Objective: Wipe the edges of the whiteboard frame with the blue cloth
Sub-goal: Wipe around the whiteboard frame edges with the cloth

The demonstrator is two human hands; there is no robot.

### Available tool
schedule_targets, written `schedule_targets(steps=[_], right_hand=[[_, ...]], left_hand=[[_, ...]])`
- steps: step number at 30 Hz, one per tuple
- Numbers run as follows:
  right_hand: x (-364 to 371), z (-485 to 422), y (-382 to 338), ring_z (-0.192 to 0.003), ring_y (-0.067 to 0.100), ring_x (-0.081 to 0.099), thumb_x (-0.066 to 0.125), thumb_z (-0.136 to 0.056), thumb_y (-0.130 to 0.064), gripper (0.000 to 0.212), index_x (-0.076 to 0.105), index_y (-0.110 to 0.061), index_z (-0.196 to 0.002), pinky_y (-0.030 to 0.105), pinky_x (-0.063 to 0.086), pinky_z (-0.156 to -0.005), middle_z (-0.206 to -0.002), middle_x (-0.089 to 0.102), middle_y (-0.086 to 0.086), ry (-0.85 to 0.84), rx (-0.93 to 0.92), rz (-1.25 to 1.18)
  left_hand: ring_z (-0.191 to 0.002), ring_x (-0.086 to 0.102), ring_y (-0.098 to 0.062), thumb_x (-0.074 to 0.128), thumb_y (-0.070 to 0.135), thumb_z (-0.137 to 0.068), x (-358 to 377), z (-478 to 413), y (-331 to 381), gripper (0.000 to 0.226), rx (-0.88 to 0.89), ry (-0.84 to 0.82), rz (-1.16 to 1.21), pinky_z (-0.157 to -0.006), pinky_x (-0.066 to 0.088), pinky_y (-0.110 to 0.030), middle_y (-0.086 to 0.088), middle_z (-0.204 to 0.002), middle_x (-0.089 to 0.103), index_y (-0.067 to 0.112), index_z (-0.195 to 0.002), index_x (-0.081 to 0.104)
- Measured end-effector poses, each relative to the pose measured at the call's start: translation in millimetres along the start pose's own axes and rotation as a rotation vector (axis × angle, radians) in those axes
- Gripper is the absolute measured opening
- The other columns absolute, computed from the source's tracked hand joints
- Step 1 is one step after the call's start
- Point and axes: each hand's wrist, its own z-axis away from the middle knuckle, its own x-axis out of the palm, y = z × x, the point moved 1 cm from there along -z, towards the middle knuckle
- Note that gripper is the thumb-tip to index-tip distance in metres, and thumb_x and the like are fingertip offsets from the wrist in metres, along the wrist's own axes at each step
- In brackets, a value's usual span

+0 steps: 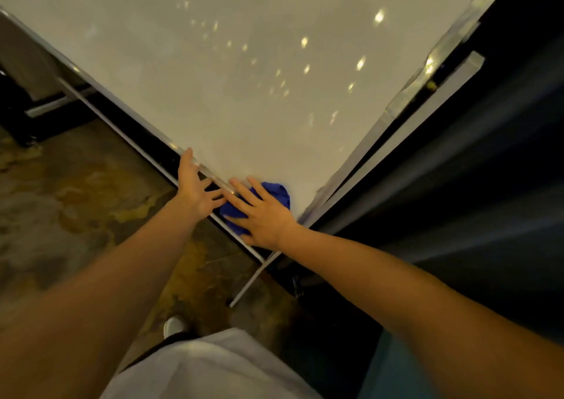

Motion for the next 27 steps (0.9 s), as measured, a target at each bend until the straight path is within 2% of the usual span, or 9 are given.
schedule_targets(steps=[3,5,7,11,17,21,23,25,27], right_hand=[[1,-13,5,-0.15,0.04,-0.008,0.039,-0.094,-0.062,0.063,0.045,-0.027,-0.146,0.062,-0.005,-0.117,-0.166,0.004,0.01,0.019,-0.093,0.025],[6,-16,13,-0.15,0.039,-0.01,0.04,-0.092,-0.065,0.067,0.045,-0.025,-0.146,0.063,-0.007,-0.116,-0.166,0.005,0.008,0.006,-0.18,0.067],[10,-20,23,-0.149,0.04,-0.012,0.035,-0.092,-0.068,0.07,0.039,-0.027,-0.149,0.065,-0.011,-0.115,-0.166,0.003,0.007,-0.001,-0.239,0.139],[9,-36,42,-0.147,0.043,-0.019,0.024,-0.093,-0.071,0.074,0.022,-0.031,-0.155,0.068,-0.012,-0.112,-0.166,-0.003,0.007,-0.029,-0.356,0.241],[-8,-97,58,-0.147,0.041,-0.021,0.021,-0.093,-0.072,0.074,0.019,-0.032,-0.155,0.065,-0.01,-0.113,-0.166,-0.009,0.004,0.017,-0.508,0.441],[-37,-151,67,-0.148,0.041,-0.018,0.019,-0.092,-0.073,0.074,0.017,-0.034,-0.155,0.065,-0.009,-0.115,-0.166,-0.009,0.003,0.115,-0.536,0.513],[-45,-171,70,-0.148,0.042,-0.015,0.016,-0.091,-0.075,0.077,0.016,-0.033,-0.156,0.066,-0.005,-0.115,-0.166,-0.01,0.004,0.134,-0.544,0.554],[-43,-174,67,-0.148,0.045,-0.008,0.017,-0.09,-0.076,0.076,0.02,-0.037,-0.155,0.069,0.002,-0.114,-0.166,-0.009,0.004,0.067,-0.617,0.554],[-32,-158,66,-0.148,0.045,-0.002,0.022,-0.091,-0.074,0.069,0.022,-0.042,-0.152,0.071,0.006,-0.111,-0.166,-0.009,0.004,-0.038,-0.759,0.625]], left_hand=[[-0.131,0.042,-0.045,0.044,0.077,-0.08,-11,-13,11,0.085,-0.013,-0.001,-0.012,-0.107,0.033,-0.061,-0.014,-0.152,0.038,0.03,-0.149,0.031],[-0.133,0.04,-0.045,0.044,0.078,-0.077,-15,-19,16,0.088,-0.006,0.0,-0.029,-0.106,0.031,-0.061,-0.014,-0.151,0.039,0.03,-0.15,0.03],[-0.134,0.038,-0.046,0.044,0.08,-0.076,-16,-23,19,0.089,0.012,-0.017,-0.022,-0.104,0.029,-0.062,-0.013,-0.152,0.039,0.03,-0.149,0.032],[-0.141,0.026,-0.047,0.041,0.084,-0.073,-21,-20,15,0.093,0.045,0.03,-0.001,-0.114,0.016,-0.063,-0.008,-0.155,0.035,0.034,-0.15,0.027],[-0.137,0.039,-0.036,0.038,0.08,-0.077,-16,-25,-10,0.084,0.118,0.199,0.257,-0.108,0.033,-0.049,-0.007,-0.148,0.045,0.032,-0.146,0.037],[-0.119,0.05,-0.029,0.034,0.081,-0.079,18,-30,-70,0.079,0.159,0.255,0.422,-0.108,0.034,-0.053,0.001,-0.139,0.051,0.032,-0.139,0.047],[-0.117,0.051,-0.023,0.038,0.069,-0.089,48,-39,-94,0.066,0.253,0.294,0.513,-0.102,0.044,-0.042,0.0,-0.137,0.053,0.03,-0.141,0.046],[-0.123,0.049,-0.023,0.038,0.047,-0.1,71,-46,-112,0.053,0.349,0.331,0.523,-0.099,0.048,-0.029,-0.012,-0.145,0.048,0.019,-0.146,0.04],[-0.13,0.047,-0.029,0.038,0.045,-0.101,88,-45,-129,0.053,0.309,0.389,0.45,-0.109,0.042,-0.041,-0.012,-0.145,0.047,0.016,-0.145,0.041]])
